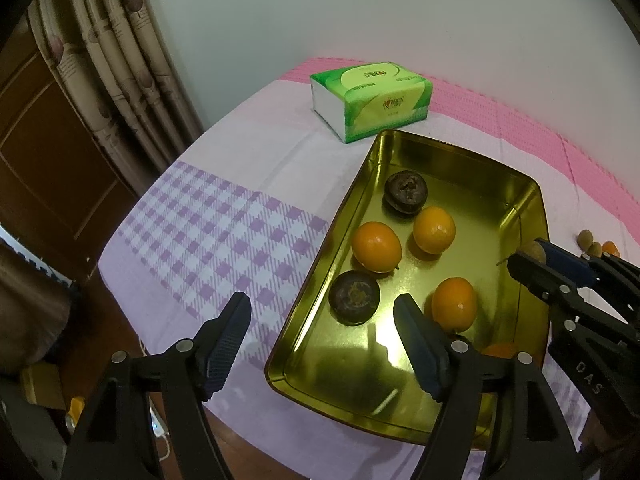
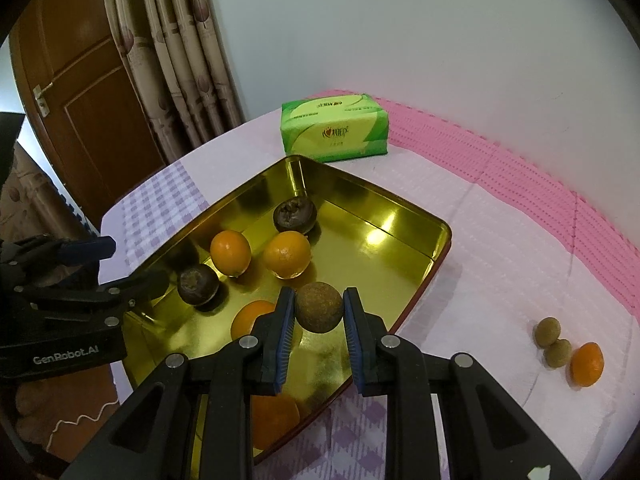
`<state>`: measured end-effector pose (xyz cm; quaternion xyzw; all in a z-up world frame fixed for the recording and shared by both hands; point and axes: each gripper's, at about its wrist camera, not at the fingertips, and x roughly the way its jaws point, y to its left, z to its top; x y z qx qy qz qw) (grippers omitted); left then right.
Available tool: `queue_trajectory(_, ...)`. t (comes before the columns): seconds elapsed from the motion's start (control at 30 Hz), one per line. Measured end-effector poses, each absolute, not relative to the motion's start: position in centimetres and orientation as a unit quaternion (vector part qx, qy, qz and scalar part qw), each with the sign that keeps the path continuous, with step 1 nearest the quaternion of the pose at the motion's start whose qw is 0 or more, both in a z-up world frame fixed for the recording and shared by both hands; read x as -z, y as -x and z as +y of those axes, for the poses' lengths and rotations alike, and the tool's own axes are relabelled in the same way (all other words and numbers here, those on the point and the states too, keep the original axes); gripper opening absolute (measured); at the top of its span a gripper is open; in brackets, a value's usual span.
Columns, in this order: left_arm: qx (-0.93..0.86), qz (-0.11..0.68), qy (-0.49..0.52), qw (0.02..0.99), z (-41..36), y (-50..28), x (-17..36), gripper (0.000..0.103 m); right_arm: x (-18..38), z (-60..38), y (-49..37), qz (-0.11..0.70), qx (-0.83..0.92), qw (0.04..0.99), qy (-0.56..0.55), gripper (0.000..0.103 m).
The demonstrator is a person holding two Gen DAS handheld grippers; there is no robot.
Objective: Organize fruits
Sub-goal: 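Lower the olive-green fruit into the tin and open the right gripper, then move both grippers to the remaining loose fruits beside the tin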
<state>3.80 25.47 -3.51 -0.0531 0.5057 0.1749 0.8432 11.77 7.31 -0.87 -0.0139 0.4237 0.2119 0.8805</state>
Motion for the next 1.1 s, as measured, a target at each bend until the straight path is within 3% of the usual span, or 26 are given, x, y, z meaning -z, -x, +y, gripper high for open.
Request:
queue_trajectory(0.57,-0.174,0.510,0.053,0.841,25.5,-3.9,3.8,0.075,-0.2,6.8,-10.9,0.407,-0.213,0.888,-0.007,0.024)
queue_trajectory(0.97,-0.174,0.510,0.049,0.841,25.4,-3.9,3.8,0.076,-0.3,3.2,-7.5,0.394,-0.184,0.900,-0.028,0.038)
queue_trajectory(1.1,-0.174,0.511,0.043,0.841,25.2,-3.8,3.8,0.076,0.1,0.4,-5.7,0.393,-0.156,0.906,-0.031,0.049)
